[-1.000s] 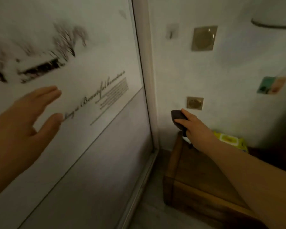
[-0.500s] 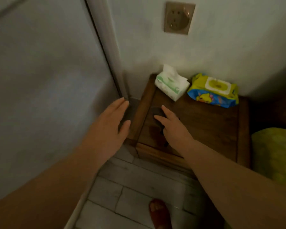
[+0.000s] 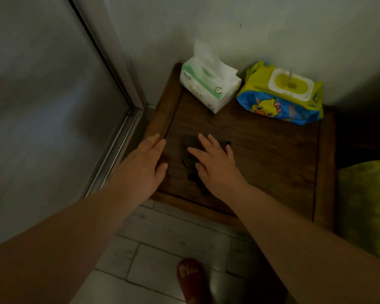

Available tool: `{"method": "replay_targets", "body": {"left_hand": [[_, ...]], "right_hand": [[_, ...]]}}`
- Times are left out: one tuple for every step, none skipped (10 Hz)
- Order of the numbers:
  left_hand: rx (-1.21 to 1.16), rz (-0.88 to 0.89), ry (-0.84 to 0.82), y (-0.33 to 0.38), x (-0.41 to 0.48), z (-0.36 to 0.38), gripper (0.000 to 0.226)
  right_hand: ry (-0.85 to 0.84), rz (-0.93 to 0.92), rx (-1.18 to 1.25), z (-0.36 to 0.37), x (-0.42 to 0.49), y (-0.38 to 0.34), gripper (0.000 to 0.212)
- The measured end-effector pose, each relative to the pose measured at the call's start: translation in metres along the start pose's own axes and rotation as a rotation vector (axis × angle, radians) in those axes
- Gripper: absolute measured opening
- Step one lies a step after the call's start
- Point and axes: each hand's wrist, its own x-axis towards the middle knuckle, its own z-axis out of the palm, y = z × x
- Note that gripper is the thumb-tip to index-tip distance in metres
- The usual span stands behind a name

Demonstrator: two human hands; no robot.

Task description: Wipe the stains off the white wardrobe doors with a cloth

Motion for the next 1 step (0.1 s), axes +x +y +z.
{"method": "replay_targets", "body": {"left_hand": [[-0.041, 0.008, 0.007, 0.0062, 0.0025, -0.0155, 0.059]], "right_hand": [[0.088, 0.008, 0.098, -0.0252, 0.003, -0.0075, 0.044]]}}
